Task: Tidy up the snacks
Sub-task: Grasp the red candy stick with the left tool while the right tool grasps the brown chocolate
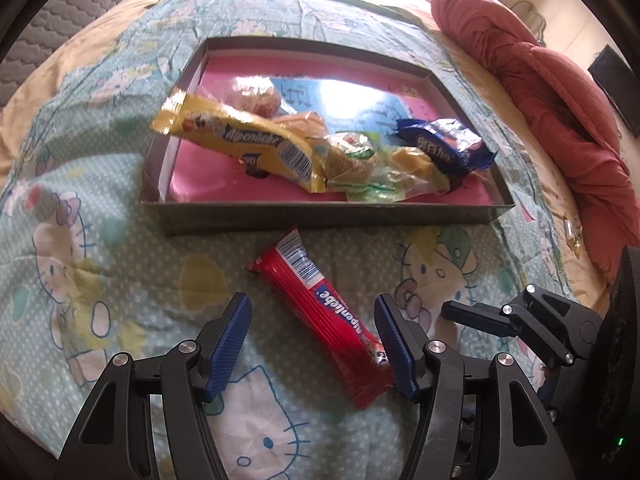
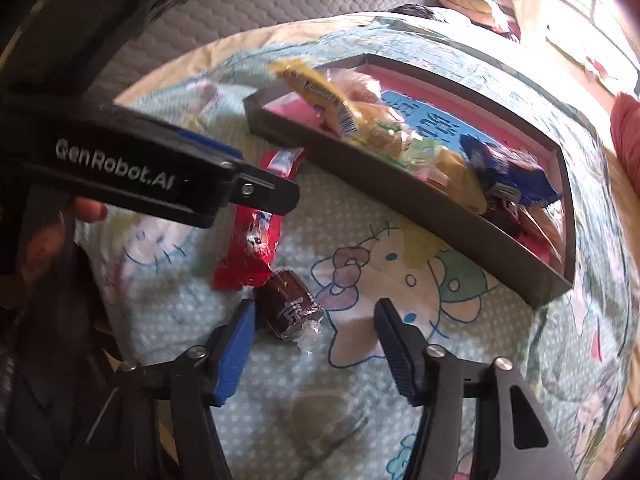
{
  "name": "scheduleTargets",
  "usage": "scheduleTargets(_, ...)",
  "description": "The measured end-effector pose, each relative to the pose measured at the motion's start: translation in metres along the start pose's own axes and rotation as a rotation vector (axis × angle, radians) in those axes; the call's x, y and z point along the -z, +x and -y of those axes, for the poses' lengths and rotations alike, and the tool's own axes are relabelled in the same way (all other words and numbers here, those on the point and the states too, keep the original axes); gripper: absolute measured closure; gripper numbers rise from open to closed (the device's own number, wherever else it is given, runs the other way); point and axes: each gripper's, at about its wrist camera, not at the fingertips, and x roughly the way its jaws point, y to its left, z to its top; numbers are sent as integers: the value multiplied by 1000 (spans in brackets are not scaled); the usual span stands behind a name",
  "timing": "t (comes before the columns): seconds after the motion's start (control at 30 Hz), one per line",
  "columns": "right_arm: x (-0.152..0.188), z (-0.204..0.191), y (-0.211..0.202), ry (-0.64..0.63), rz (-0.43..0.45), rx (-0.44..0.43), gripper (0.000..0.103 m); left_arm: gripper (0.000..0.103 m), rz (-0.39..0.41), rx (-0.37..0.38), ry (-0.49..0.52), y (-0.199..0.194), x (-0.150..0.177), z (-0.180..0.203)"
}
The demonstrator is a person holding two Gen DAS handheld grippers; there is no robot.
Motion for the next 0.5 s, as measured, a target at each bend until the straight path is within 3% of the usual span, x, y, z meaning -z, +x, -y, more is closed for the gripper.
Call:
scheduleTargets(0.23,-6,-4,12,-34,16,34,53,38,-7,7,-20,10,3,-5)
scheduleTargets(0.5,-10,14,16,47,17,62,66,54,0,-7,-25,17,-1,-7)
